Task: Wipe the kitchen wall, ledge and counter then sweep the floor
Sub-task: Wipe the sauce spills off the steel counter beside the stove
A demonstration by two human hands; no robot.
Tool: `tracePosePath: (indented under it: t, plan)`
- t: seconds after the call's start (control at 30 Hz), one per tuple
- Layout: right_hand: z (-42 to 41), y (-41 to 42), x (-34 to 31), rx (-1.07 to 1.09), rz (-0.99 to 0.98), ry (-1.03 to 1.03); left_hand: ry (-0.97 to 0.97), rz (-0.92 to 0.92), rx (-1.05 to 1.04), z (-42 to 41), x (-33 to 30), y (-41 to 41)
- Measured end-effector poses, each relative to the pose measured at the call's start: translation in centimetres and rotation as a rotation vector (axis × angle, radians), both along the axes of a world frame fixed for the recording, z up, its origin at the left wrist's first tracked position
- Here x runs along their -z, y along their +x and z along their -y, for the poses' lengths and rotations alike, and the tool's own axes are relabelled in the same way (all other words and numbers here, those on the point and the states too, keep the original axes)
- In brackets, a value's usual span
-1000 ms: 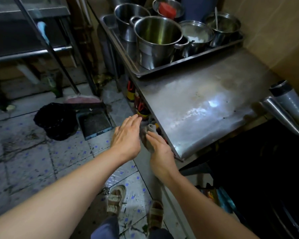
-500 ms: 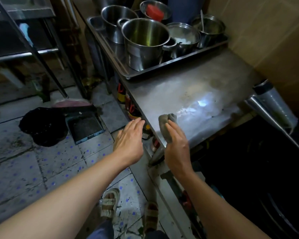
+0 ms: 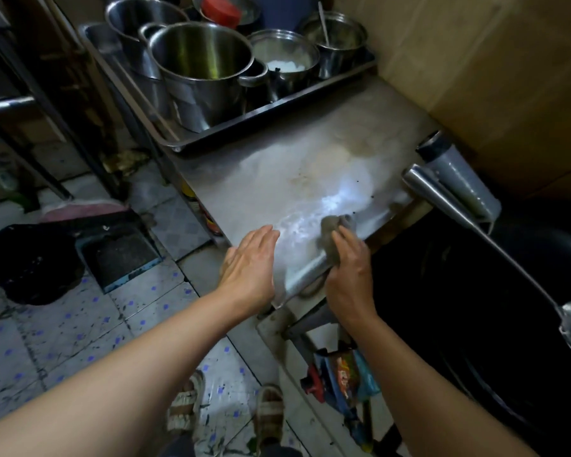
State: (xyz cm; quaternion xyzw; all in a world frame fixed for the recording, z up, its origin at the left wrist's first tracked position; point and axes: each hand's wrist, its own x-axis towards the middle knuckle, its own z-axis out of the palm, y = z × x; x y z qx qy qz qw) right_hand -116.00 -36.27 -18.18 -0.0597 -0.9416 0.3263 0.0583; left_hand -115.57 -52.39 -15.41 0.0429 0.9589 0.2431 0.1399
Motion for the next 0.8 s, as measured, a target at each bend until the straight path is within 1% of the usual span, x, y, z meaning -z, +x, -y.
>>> tracePosePath:
  t: [0.07,0.13,0.17,0.27,0.33,0.43,0.6,0.67,0.7,0.73,0.8]
  plan:
    - [-1.6,-1.7,-0.4,0.052,0.013,0.076,0.016,-0.008,0.019,-0.8,0.1,-0.4]
    - [-2.6,-3.0,-0.5,0.081,0.089,0.118,0.021,-0.027,0.040,-1.4,0.2,-0.8]
    - [-2.8,-3.4,-0.3,0.093,0.123,0.106,0.020,-0.033,0.048,-1.6,0.2,-0.9]
    - [-2.0,-4.0,0.0,0.182,0.250,-0.012,0.015,-0.038,0.057,-2.0,0.2,-1.1]
    - [-1.5,-4.0,0.1,0.218,0.304,0.002,0.007,-0.046,0.060,-2.0,0.1,-1.2]
    - [-0.8,-3.1,-0.5,0.229,0.304,0.056,-0.003,-0.052,0.062,-1.7,-0.1,-1.2]
    - [1.8,-1.4,-0.2,0.243,0.363,-0.032,-0.011,-0.049,0.064,-0.9,-1.0,-0.8]
    - [2.8,-0.6,-0.6,0.258,0.423,0.077,-0.014,-0.039,0.068,-0.4,-1.4,-0.3]
    - [3.2,-0.1,-0.8,0.256,0.427,0.144,-0.015,-0.034,0.067,-0.1,-1.4,-0.1]
    - [3.8,0.5,-1.0,0.253,0.417,0.170,-0.016,-0.027,0.068,0.2,-1.4,0.2]
    - [5.4,2.0,-1.3,0.266,0.429,0.119,-0.014,-0.014,0.071,0.8,-1.5,0.8]
